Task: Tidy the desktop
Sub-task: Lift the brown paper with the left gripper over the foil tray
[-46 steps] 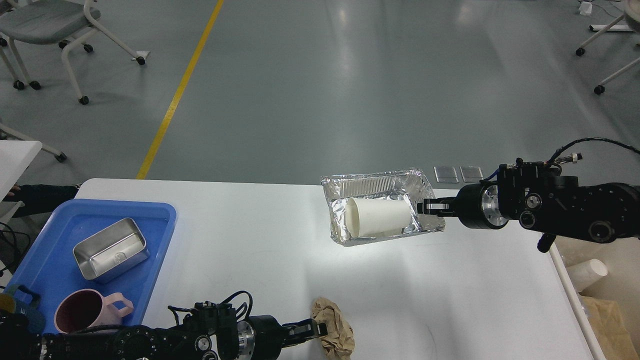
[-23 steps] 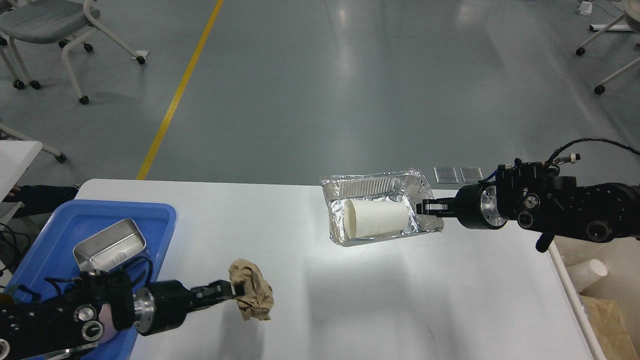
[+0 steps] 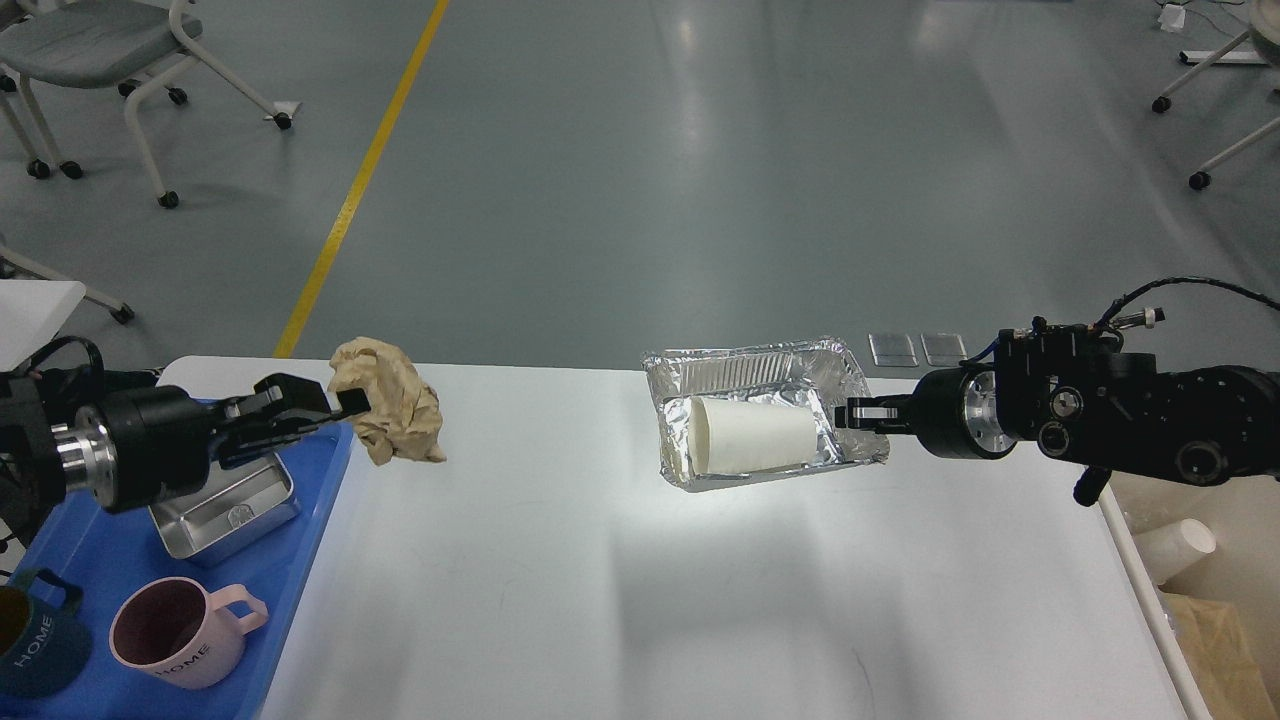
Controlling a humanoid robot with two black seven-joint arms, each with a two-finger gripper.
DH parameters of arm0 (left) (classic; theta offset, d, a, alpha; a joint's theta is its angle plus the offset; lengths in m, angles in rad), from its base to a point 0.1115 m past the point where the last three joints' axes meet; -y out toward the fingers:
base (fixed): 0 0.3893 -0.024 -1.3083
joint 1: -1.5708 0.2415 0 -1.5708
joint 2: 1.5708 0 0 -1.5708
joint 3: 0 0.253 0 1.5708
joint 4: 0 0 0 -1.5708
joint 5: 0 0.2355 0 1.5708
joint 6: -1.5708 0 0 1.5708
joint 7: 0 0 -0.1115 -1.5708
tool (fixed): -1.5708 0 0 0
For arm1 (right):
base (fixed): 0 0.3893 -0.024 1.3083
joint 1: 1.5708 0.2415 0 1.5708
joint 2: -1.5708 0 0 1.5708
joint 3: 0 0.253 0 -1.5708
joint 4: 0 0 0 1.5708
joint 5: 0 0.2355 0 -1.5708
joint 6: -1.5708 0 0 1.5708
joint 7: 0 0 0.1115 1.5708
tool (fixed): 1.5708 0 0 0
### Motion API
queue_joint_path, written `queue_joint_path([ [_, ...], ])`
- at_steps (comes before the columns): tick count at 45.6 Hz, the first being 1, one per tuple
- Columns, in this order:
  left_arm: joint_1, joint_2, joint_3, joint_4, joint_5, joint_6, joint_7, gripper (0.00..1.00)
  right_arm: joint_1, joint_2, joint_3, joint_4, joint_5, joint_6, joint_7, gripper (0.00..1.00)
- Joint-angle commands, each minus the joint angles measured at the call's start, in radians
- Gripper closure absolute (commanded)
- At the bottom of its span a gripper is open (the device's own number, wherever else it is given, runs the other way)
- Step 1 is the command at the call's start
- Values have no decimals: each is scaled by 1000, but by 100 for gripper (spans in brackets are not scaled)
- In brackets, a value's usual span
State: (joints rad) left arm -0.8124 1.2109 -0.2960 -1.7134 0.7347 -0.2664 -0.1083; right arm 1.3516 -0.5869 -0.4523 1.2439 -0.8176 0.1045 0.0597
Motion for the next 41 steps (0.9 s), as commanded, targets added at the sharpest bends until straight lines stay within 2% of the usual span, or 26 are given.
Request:
queue_joint_path([
  [1,-57,-34,-49,11,-8,-16,7,99,3,1,1,3,0,0,0,100],
  [6,-123,-106,-45,40,-11,-16,22,99,3,2,3,3,0,0,0,100],
  [12,-209,-250,-5,124,-12,-17,76,98,3,5,4,3,0,0,0,100],
  [22,-386,-481,164,284,-14,-17,76,98,4,7,4,3,0,0,0,100],
  [41,-465,-858,265,569,-11,-14,76,98,6,5,9,5,0,0,0,100],
])
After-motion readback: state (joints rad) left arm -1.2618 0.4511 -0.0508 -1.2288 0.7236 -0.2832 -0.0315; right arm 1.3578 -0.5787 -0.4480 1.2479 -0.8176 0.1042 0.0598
